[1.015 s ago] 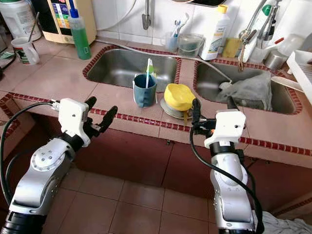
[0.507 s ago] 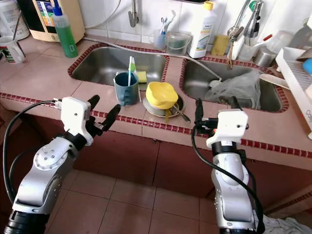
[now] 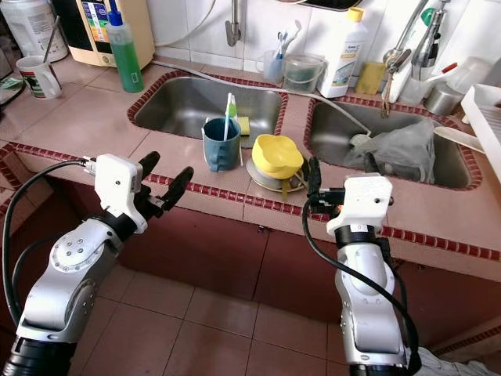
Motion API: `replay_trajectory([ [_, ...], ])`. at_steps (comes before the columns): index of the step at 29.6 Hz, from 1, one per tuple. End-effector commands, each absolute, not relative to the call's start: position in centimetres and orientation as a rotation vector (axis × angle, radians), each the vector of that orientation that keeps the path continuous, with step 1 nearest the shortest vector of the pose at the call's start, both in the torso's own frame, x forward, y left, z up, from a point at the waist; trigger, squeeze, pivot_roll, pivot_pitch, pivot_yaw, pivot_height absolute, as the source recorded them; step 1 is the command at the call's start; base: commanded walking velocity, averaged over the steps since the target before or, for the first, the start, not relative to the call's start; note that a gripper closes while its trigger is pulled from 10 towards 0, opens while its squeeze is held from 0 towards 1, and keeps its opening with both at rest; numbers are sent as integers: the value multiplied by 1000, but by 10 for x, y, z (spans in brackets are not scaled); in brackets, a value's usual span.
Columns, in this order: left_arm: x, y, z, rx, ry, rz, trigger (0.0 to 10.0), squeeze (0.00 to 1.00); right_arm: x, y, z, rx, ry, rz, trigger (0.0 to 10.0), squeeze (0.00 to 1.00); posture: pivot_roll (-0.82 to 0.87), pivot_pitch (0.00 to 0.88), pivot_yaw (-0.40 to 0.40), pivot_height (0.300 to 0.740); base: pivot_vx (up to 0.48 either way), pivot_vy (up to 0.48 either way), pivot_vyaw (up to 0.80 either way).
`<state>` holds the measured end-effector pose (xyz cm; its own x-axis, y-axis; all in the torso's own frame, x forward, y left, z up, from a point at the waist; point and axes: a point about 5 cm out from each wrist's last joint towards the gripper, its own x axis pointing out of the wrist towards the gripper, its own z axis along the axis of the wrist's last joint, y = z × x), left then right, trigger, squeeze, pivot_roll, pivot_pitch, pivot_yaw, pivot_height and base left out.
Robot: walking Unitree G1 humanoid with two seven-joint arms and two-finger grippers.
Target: Kitchen organization
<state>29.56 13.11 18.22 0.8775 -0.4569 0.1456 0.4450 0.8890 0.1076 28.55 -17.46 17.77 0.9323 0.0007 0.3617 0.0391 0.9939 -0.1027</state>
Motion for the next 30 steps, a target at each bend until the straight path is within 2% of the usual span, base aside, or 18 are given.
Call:
replay_trajectory([
  [1, 297, 129, 192, 73, -201, -485, 10000, 0, 286, -175, 184, -113, -400, -22, 10000, 0, 142, 53, -26, 740, 281, 0, 0],
  [30, 299, 128, 195, 50, -211, -483, 10000, 0, 287, -179, 187, -131, -406, -16, 10000, 0, 133, 44, -37, 740, 281, 0, 0],
])
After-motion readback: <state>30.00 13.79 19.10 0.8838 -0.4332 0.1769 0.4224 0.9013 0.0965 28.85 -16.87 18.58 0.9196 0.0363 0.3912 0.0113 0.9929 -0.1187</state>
